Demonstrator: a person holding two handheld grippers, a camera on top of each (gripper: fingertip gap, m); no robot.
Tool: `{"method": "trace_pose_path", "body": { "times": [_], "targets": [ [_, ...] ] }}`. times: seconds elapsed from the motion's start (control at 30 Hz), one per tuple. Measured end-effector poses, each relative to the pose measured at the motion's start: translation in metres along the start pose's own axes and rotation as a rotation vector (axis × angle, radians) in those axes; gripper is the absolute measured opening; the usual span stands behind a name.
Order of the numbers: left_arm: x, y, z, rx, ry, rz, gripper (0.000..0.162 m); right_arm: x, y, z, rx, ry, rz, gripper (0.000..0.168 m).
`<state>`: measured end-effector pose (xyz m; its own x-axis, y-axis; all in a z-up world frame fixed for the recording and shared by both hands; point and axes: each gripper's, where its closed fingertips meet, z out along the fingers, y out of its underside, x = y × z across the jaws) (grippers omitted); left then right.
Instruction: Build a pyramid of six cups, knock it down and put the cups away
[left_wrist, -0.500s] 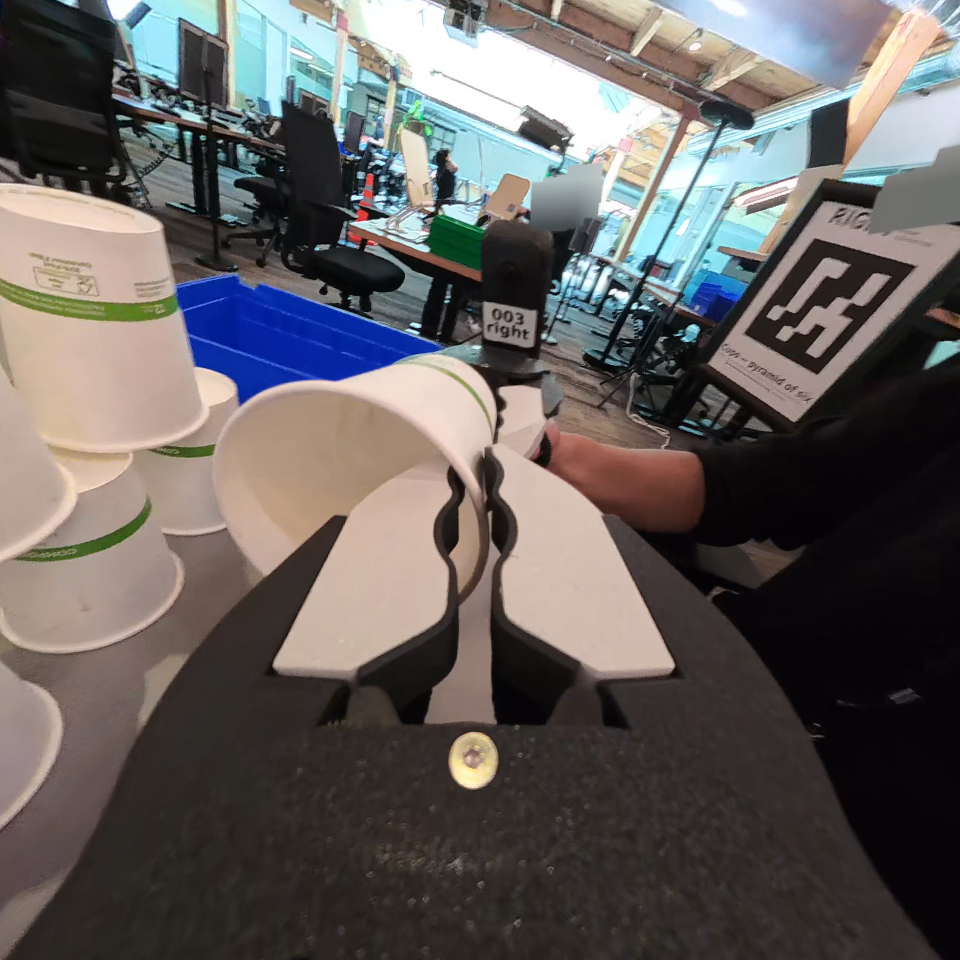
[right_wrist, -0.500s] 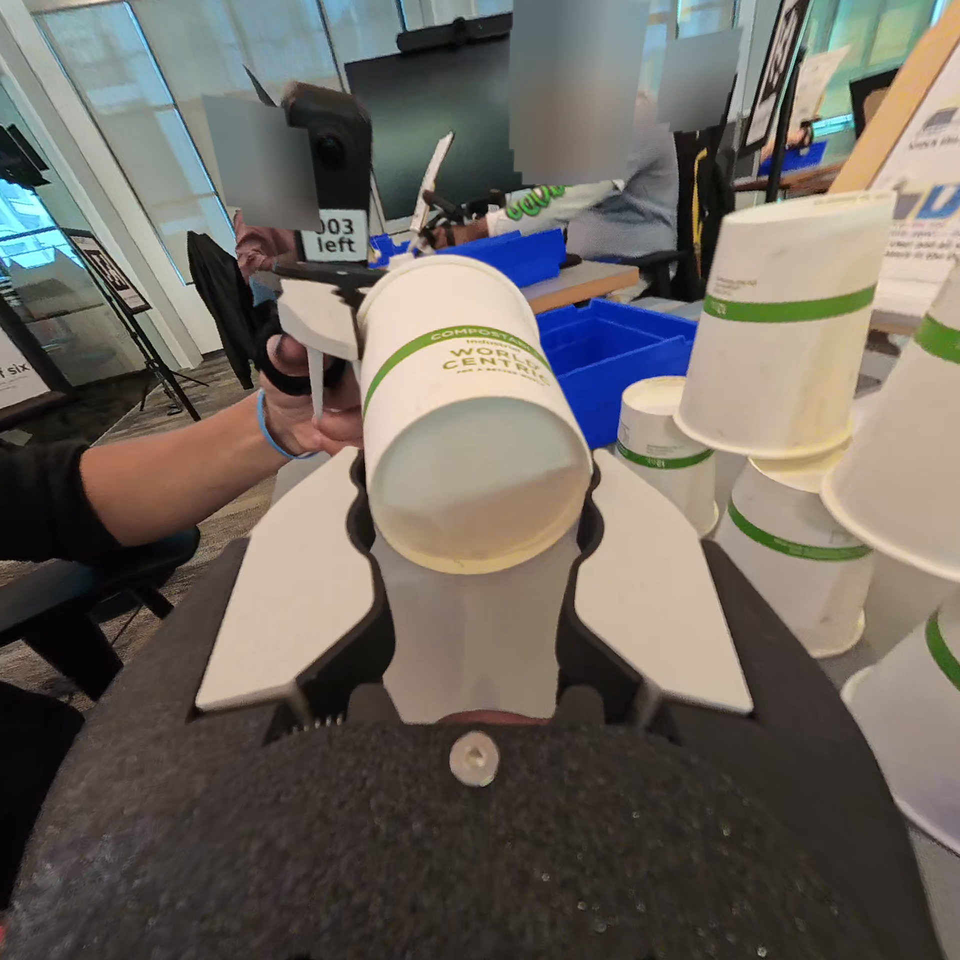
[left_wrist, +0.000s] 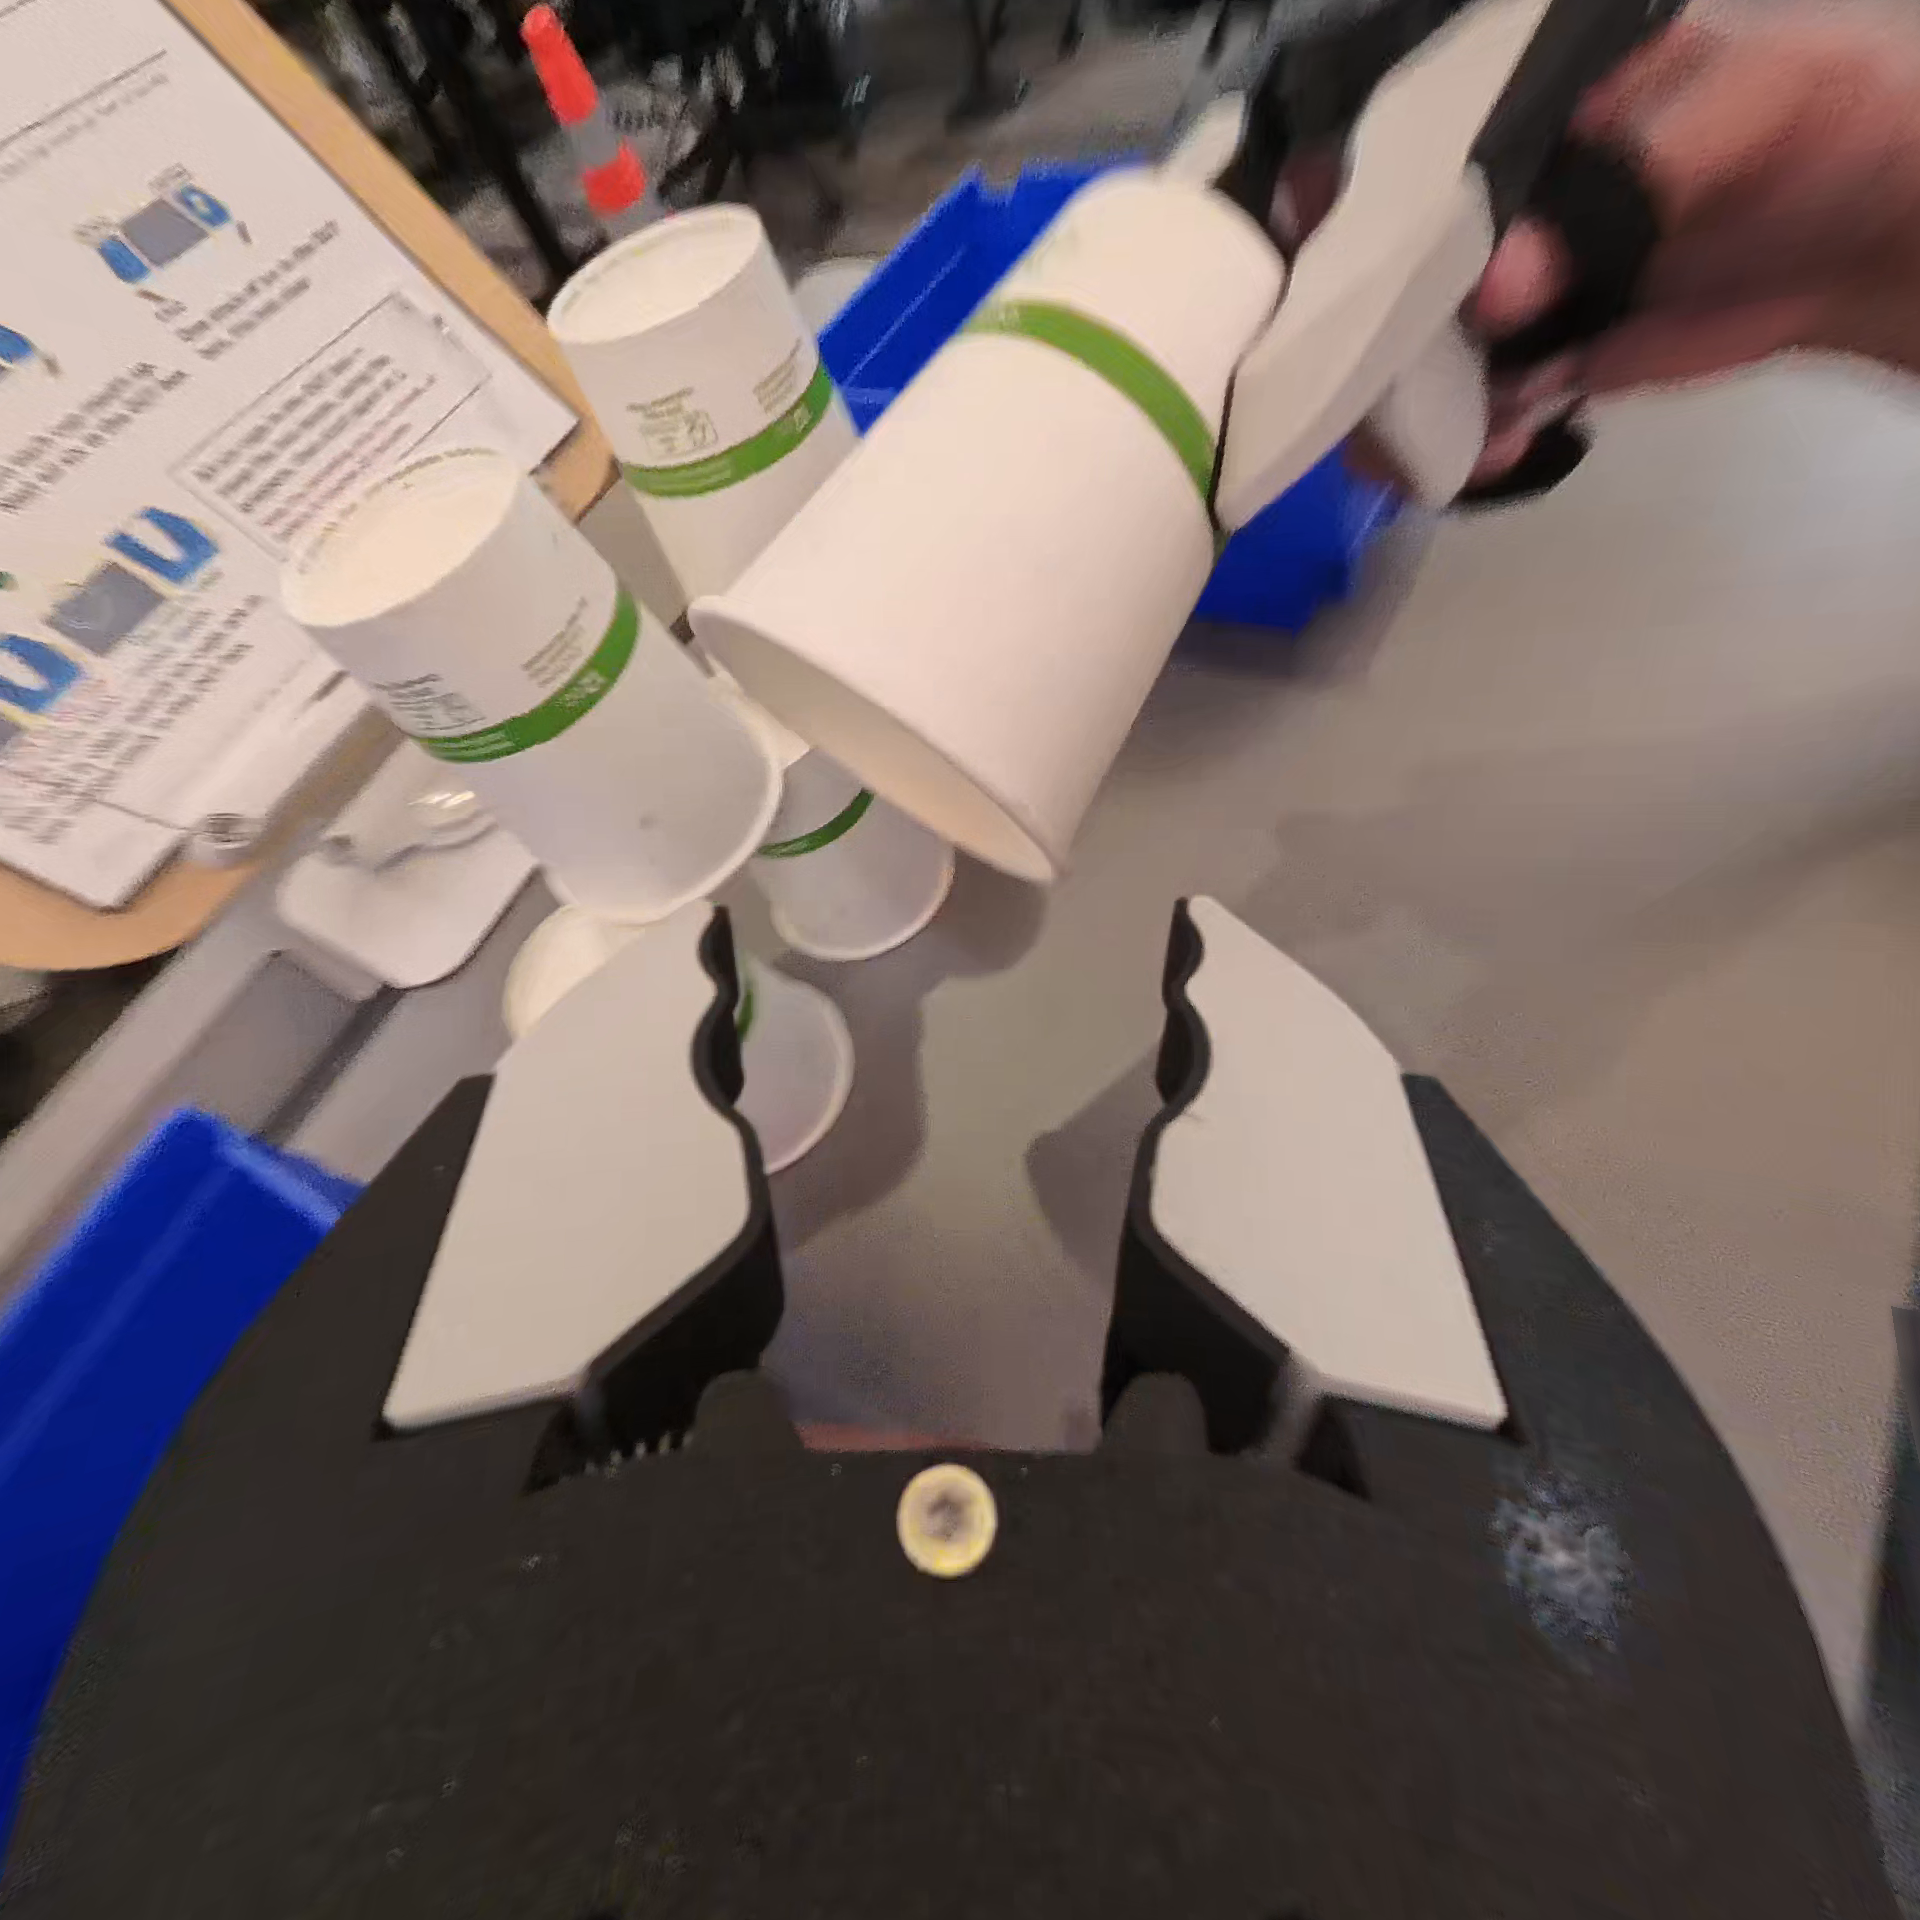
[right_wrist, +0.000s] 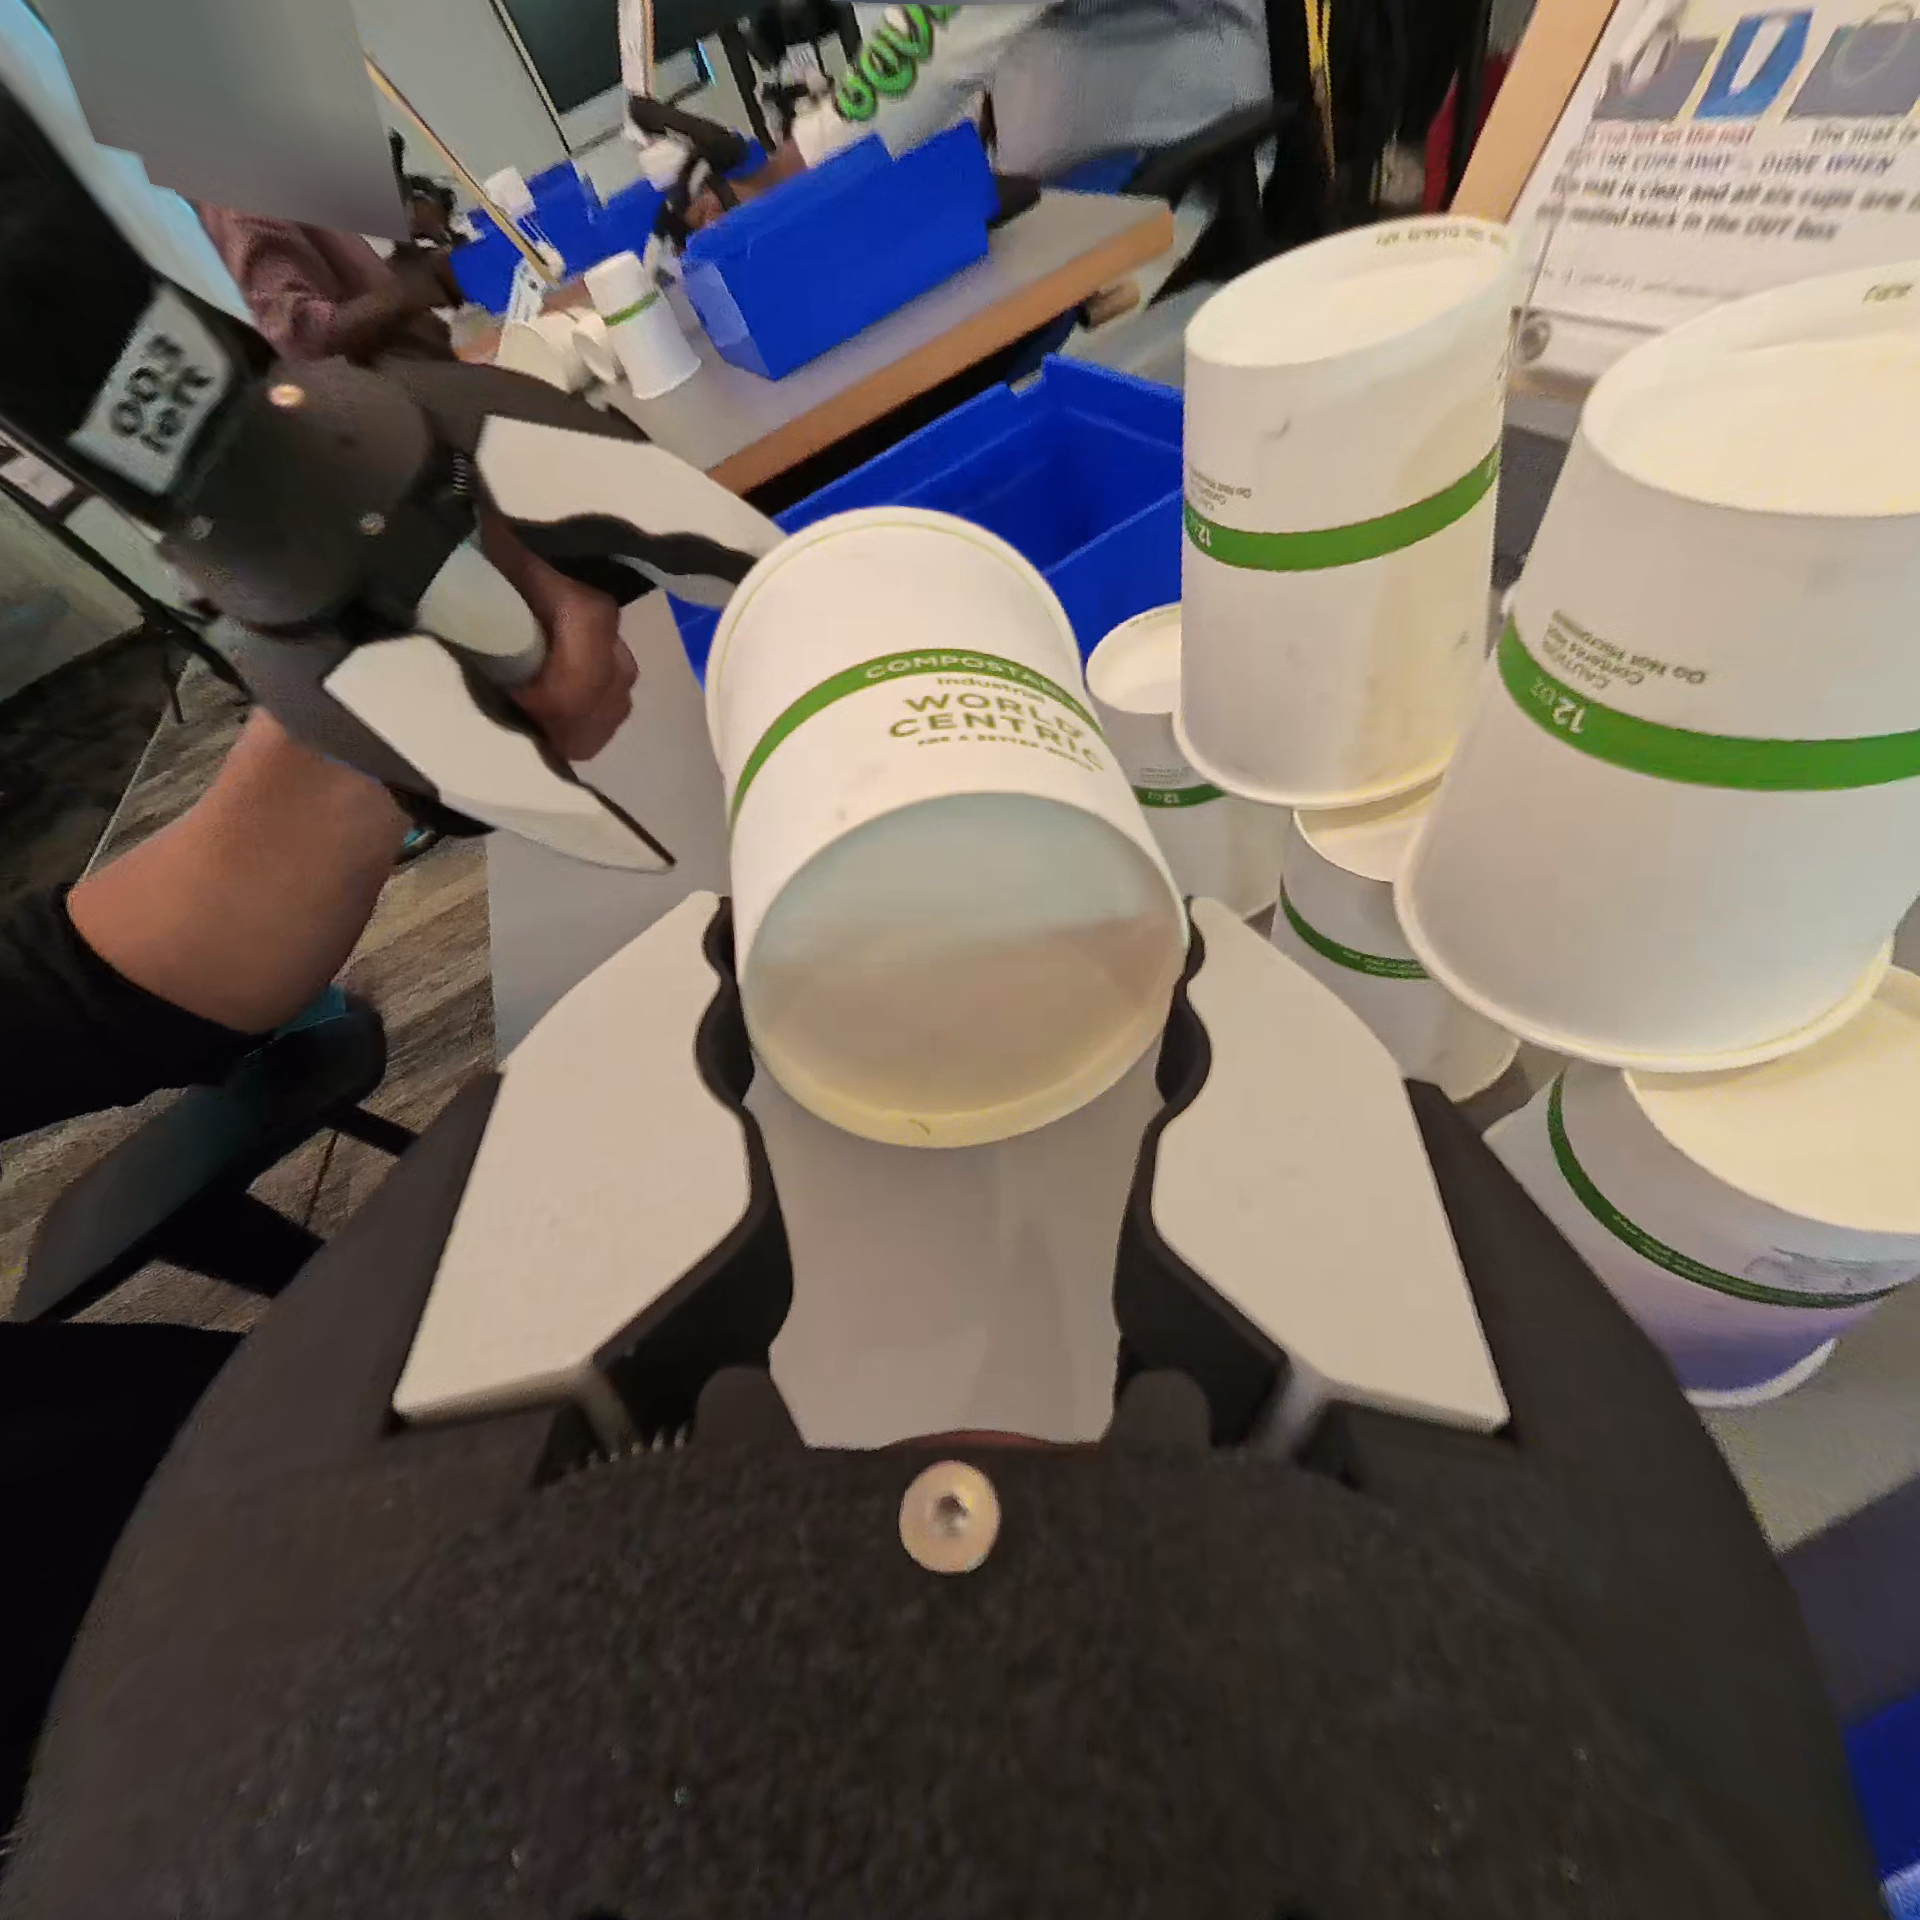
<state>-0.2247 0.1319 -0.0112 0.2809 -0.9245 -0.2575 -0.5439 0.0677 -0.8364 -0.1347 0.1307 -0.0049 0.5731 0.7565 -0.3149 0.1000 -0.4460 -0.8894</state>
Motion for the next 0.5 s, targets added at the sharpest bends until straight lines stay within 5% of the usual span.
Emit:
{"method": "trace_pose_path", "body": {
  "times": [0.17, 0.5],
  "targets": [
    [-0.007, -0.004, 0.009, -0.165, -0.109, 0.228, 0.092, -0.005, -0.004, 0.008, -0.169, 0.046, 0.005, 0.077],
    [0.01, 0.003, 0.045, -0.305, -0.022, 0.351, 0.105, -0.025, 0.001, 0.024, -0.378, 0.09, -0.087, 0.077]
  ]
}}
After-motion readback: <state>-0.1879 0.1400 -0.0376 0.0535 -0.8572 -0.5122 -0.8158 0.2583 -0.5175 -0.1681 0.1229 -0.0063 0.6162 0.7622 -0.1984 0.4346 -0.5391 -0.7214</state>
